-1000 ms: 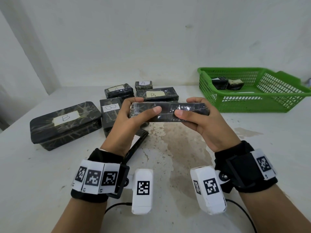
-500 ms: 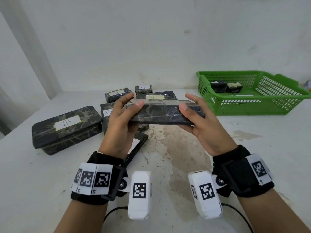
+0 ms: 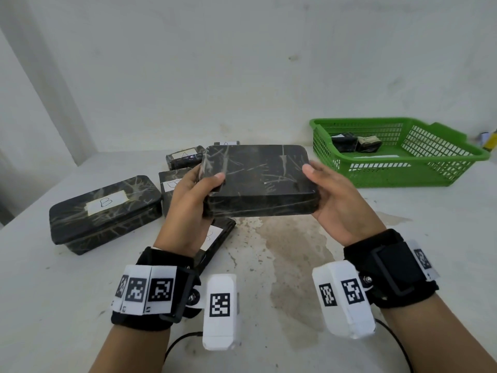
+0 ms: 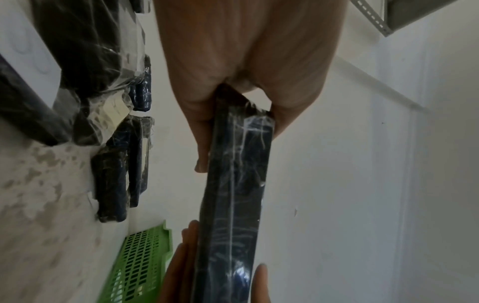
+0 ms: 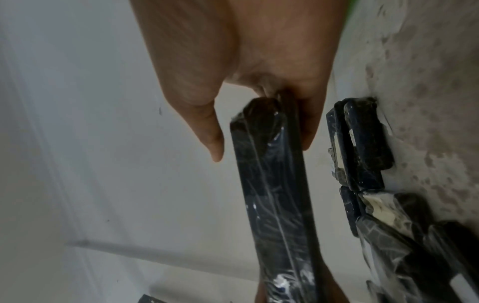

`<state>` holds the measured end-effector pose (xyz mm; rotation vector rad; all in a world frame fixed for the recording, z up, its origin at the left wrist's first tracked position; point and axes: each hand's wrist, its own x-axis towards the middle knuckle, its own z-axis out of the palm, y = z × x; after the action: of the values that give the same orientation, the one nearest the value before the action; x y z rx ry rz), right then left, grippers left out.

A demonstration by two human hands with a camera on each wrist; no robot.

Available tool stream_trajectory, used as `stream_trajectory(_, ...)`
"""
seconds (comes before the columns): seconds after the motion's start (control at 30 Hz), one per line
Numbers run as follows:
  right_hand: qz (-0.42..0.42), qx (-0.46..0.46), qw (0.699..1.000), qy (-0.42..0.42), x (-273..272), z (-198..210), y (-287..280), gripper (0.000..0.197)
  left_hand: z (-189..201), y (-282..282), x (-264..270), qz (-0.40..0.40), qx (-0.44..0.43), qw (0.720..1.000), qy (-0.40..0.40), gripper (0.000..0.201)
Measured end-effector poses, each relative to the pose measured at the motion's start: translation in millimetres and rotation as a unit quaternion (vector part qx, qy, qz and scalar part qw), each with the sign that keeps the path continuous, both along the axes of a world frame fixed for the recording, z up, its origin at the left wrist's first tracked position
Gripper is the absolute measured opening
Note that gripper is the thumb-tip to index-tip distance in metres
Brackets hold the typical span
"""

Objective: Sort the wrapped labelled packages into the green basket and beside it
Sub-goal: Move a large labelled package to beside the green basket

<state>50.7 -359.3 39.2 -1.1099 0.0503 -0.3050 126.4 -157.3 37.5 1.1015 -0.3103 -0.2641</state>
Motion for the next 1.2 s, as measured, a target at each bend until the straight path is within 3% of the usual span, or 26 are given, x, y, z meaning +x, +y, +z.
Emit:
stream_trajectory(0.1, 0.018, -0.02, 1.0, 0.009, 0.3, -1.5, -0.1, 0.059, 1.7, 3.1, -0.3, 0.015, 0.017, 1.0, 0.006, 0.059)
stream_trajectory(0.27, 0.018, -0.046, 0.999, 0.009, 2.5, -5.5, 0.9, 0.058, 0.0, 2.0, -0.6, 0.051, 0.06, 0.997, 0.021, 0.04)
stream_trajectory(0.47, -0.018, -0.062, 0.998, 0.014, 6.1, -11.9, 3.7, 0.034, 3.1, 2.2, -2.9, 0.04, 0.086, 0.995, -0.005, 0.037)
stream_trajectory(0.73, -0.033, -0.072, 0.997, 0.016, 8.3, -13.8, 5.8, 0.041, 0.8, -0.8, -2.4, 0.095, 0.086, 0.991, 0.029, 0.041)
stream_trajectory(0.87, -0.065, -0.072, 0.995, 0.009, 8.5, -13.3, 9.8, 0.054, 0.0, -1.1, -1.0, 0.07, 0.089, 0.993, 0.029, 0.036)
stream_trajectory(0.93, -0.081, -0.074, 0.994, 0.017, 9.2, -14.1, 9.8, 0.046, 0.3, -1.4, -2.1, 0.056, 0.093, 0.994, 0.023, 0.035)
stream_trajectory(1.07, -0.085, -0.079, 0.993, 0.037, 9.8, -16.4, 7.6, 0.025, 1.0, -5.1, -8.1, 0.061, 0.116, 0.991, 0.006, 0.053)
stream_trajectory(1.13, -0.077, -0.087, 0.992, 0.05, 9.5, -16.7, 7.6, 0.026, -2.3, -5.5, -6.8, 0.089, 0.125, 0.988, -0.001, 0.052)
stream_trajectory(1.2, -0.083, -0.096, 0.99, 0.061, 10.2, -16.8, 9.2, 0.032, -3.9, -4.8, -7.4, 0.104, 0.131, 0.986, -0.006, 0.066)
